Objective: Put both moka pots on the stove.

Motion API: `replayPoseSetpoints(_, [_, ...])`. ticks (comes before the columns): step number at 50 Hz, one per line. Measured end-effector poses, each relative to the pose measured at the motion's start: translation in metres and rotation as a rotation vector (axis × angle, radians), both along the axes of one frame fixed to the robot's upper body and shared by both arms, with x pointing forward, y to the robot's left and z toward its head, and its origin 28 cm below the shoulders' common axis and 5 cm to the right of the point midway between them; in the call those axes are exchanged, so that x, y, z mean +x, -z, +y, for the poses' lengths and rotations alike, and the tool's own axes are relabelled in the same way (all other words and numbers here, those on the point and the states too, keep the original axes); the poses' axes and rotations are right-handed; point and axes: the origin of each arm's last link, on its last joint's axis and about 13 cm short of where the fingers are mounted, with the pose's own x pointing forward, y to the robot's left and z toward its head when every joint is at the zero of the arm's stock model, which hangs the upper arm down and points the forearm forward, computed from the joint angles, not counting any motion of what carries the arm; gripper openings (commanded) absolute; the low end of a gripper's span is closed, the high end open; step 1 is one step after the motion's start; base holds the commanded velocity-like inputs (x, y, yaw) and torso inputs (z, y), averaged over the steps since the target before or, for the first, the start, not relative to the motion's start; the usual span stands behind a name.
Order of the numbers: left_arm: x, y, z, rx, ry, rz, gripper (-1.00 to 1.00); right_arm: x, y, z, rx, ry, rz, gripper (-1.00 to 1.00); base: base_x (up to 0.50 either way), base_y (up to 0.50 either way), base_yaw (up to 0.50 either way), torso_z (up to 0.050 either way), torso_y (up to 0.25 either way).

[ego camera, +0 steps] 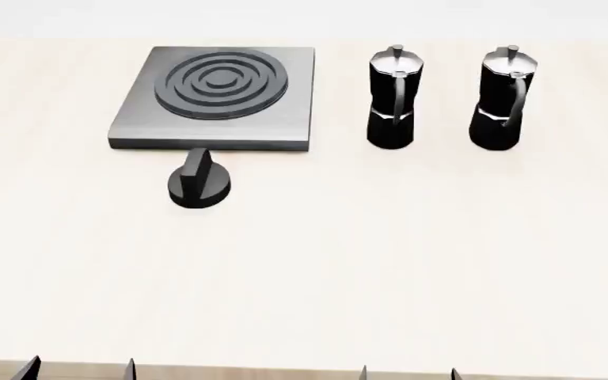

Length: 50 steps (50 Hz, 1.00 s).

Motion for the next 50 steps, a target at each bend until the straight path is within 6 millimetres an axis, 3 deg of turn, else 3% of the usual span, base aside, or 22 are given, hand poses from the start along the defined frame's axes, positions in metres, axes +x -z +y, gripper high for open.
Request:
replayPoseSetpoints(22, [-0.004, -0.009, -0.002, 0.001, 0.013, -0.025, 1.0, -0.004, -0.011, 0.0, -0.037, -0.005, -0.064, 1.0, 0.0, 0.0, 0.0, 0.0, 0.0])
replayPoseSetpoints(42, [-0.032, -0.069, -0.002, -0.017, 0.023, -0.213, 1.0, -0.033, -0.072, 0.002, -0.048, -0.035, -0.247, 1.0, 0.0, 0.0, 0.0, 0.0, 0.0])
replayPoseSetpoints(50, [-0.042, -0.086, -0.002, -0.011, 0.019, -0.269, 1.0, -0.042, -0.087, 0.003, -0.045, -0.042, -0.296, 1.0, 0.0, 0.0, 0.0, 0.0, 0.0])
